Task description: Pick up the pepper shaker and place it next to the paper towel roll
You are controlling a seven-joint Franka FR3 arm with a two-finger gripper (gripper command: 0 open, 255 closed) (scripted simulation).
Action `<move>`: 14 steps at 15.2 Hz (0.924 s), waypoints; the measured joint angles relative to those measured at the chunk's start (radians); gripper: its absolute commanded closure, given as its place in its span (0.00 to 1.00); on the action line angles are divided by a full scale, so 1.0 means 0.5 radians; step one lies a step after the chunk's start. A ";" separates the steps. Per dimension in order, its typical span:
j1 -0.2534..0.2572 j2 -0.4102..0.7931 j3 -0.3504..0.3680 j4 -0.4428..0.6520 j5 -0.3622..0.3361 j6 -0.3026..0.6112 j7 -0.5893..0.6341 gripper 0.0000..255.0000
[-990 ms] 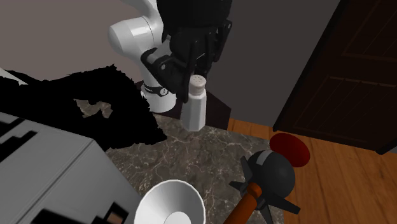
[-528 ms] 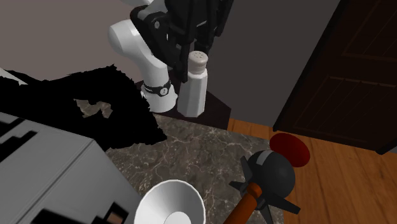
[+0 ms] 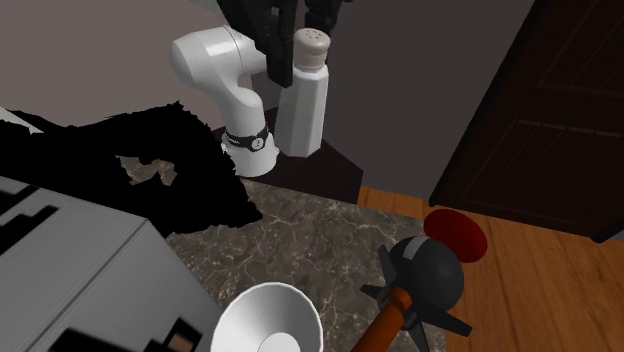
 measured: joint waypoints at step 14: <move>-0.111 -0.390 -0.125 -0.167 -0.173 -0.203 -0.223 1.00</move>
